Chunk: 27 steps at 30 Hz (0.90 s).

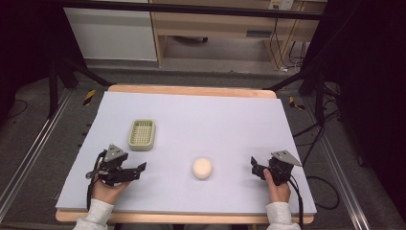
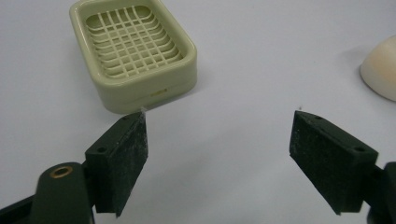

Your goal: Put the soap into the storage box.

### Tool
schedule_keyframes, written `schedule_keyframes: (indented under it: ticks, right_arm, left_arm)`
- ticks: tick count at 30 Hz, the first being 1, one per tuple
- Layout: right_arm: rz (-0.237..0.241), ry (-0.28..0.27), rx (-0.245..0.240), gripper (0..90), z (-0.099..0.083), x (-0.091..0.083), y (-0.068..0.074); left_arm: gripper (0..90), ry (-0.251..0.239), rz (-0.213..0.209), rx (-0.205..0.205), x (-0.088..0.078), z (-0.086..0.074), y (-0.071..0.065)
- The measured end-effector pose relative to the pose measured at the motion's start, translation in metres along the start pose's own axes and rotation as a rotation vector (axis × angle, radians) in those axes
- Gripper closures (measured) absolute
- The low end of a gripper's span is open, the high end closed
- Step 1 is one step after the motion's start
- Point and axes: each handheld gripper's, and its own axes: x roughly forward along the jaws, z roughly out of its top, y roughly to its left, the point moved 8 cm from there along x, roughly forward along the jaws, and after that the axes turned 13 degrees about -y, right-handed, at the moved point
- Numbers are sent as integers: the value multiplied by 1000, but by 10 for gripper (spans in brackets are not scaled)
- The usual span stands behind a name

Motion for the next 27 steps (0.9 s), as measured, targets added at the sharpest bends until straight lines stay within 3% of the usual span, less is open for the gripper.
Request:
schedule_keyframes:
  ticks: [27]
  right_arm:
    - [1,1,5,33,0,0,0]
  left_arm:
    - [174,1,-36,24,3,8,-16]
